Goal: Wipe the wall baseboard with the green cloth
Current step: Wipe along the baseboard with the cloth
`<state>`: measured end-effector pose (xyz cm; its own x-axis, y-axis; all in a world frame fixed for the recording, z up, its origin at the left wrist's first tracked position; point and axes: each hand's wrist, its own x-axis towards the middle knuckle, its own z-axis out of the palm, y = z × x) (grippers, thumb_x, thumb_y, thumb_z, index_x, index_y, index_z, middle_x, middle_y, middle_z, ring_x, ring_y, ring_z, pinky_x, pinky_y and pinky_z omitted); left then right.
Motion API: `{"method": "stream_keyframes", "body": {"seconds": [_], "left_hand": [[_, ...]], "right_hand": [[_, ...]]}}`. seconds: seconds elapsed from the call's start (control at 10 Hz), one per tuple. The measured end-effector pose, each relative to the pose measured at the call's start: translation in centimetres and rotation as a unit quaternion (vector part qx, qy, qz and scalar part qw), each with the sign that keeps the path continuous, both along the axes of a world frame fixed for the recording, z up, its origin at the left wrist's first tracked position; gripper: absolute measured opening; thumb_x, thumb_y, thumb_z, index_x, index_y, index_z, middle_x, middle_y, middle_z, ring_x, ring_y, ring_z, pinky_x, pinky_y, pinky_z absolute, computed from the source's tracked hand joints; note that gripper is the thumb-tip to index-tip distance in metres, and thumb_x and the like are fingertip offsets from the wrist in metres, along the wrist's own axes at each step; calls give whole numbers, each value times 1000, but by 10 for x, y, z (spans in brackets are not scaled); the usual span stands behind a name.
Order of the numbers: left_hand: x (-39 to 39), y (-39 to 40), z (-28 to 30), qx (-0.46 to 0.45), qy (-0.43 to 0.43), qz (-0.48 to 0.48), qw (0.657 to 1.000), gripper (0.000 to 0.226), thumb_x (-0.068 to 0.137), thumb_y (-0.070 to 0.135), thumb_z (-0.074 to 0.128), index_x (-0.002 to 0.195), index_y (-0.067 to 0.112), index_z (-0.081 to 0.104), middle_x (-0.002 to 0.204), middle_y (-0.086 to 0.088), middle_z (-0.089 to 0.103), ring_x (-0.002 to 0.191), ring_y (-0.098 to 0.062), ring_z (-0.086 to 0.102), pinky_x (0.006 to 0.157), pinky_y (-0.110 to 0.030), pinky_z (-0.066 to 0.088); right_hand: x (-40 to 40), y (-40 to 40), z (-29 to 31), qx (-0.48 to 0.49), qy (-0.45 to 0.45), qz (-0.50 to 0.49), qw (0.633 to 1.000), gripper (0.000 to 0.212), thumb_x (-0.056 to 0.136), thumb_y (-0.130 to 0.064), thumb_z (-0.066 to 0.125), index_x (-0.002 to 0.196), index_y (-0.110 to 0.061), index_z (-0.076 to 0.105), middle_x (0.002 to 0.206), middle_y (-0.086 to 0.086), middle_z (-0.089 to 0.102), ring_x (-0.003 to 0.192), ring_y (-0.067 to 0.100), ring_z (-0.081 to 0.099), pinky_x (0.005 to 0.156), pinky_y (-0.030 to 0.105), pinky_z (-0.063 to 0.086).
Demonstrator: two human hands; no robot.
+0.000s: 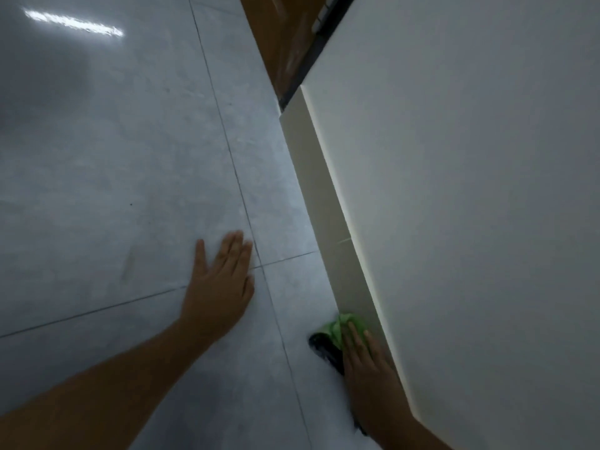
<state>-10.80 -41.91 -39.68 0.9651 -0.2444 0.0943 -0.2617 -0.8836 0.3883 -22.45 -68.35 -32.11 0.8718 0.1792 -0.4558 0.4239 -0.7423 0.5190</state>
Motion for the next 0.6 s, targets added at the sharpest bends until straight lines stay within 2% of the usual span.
{"method": "stream_keyframes", "body": {"seconds": [0.1,0.2,0.3,0.4,0.5,0.6], "left_hand": [[-23,-13,3,23,8,-52,998,59,92,33,29,138,-3,39,146,-21,38,138,-30,31,111,-61,11],[-31,-9,-6,46,28,-64,996,62,93,36,26,138,-4,37,146,-21,39,139,-29,30,113,-54,6],[-35,6,-9,58,35,-89,994,64,93,39,23,140,-4,35,147,-20,37,139,-29,28,114,-48,0],[-42,16,-7,58,40,-107,992,65,93,40,22,141,-3,32,149,-20,34,140,-28,26,115,-44,-3],[-43,6,0,49,38,-103,993,66,92,40,23,142,-2,32,150,-18,33,141,-26,24,115,-44,-4],[-35,1,4,43,24,-88,995,66,92,41,24,142,-2,33,150,-18,33,141,-25,24,115,-44,-3]], "right_hand": [[49,42,-21,39,-72,-83,993,57,84,-12,20,134,8,40,143,28,36,138,40,21,114,50,6],[44,58,-27,106,-68,-157,980,59,82,-13,29,138,4,37,144,23,39,134,40,33,113,52,17],[-41,29,-23,173,-101,-137,970,61,80,-12,32,140,-3,38,145,17,41,132,35,39,108,49,30],[-157,-4,-23,211,26,-324,922,53,87,-16,33,139,-15,43,143,11,46,132,26,41,109,38,33],[-226,-43,-54,6,-53,-748,662,37,99,-24,39,134,-16,50,132,9,54,120,6,50,102,19,35],[-240,-46,-51,249,-404,-268,838,55,90,-35,40,130,0,50,123,8,60,108,15,58,98,27,41]]}}
